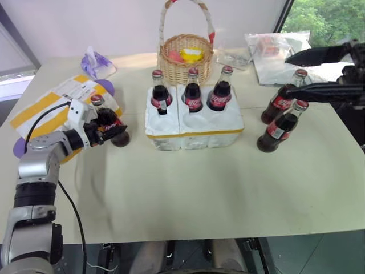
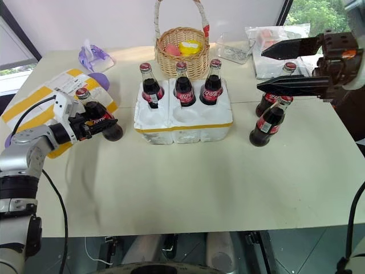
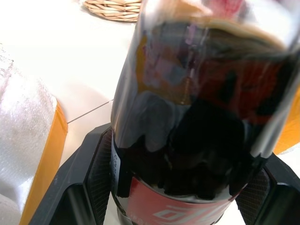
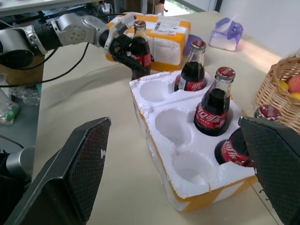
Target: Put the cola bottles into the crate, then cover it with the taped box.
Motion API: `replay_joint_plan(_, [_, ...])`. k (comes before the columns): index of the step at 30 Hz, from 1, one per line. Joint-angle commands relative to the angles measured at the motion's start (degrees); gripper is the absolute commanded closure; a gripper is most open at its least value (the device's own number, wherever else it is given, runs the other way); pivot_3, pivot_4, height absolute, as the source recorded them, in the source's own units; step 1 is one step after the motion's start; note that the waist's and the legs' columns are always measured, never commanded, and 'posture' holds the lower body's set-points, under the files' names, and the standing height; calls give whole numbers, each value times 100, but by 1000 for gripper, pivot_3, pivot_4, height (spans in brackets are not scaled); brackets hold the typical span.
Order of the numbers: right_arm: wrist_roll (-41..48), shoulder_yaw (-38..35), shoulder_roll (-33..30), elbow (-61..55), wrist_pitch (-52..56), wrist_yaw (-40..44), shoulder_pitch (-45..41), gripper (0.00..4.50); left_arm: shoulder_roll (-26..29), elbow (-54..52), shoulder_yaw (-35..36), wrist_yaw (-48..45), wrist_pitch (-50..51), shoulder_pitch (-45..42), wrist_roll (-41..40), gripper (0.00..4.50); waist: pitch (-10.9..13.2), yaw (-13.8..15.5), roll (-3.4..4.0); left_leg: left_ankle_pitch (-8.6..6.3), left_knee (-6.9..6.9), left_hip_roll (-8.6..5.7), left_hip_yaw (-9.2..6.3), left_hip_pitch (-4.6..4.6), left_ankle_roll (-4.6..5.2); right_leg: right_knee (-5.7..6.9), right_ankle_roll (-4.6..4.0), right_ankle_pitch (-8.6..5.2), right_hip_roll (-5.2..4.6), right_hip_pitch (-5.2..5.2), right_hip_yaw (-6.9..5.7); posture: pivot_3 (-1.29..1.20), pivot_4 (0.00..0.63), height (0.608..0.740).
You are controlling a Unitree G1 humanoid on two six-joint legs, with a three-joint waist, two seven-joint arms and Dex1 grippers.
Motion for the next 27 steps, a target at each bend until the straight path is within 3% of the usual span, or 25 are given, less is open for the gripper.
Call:
replay_joint_plan(1, [169,-357,-32,-256,33,-146,133,0,382,-533,153,-353,280,-126,-248,1726,5,-6,-8,0,0,0,0,-1,0,0,0,0,0,-1,0,0,150,740])
replay_joint_plan(6, [333,-551,-85,-548,184,-305,557,0,836,-1296,265,-927,1198,-403,-872,1726,21,-12,-35,0,1,1,-1,-12,0,0,0,0,0,-12,1,0,150,740])
replay_joint_plan(12, [479,-778,-17,-776,225,-667,801,0,1160,-1376,-86,-1689,1837,-1618,-1224,1726,31,13,-53,-2,22,1,-4,-21,3,4,0,0,3,-9,-2,0,150,740])
replay_joint_plan(18, [583,-981,60,-1047,194,-919,1164,0,559,-964,-467,-1758,1911,-2783,-1210,1726,31,0,-53,-8,53,0,0,-29,15,4,12,6,5,-1,-9,0,150,740])
replay_joint_plan(27, [805,-1255,180,-1340,345,-1478,1464,0,-60,-384,-1307,-2022,801,-2874,-338,1726,32,-28,-54,-7,58,-1,3,-41,15,8,15,9,4,-14,0,0,150,740])
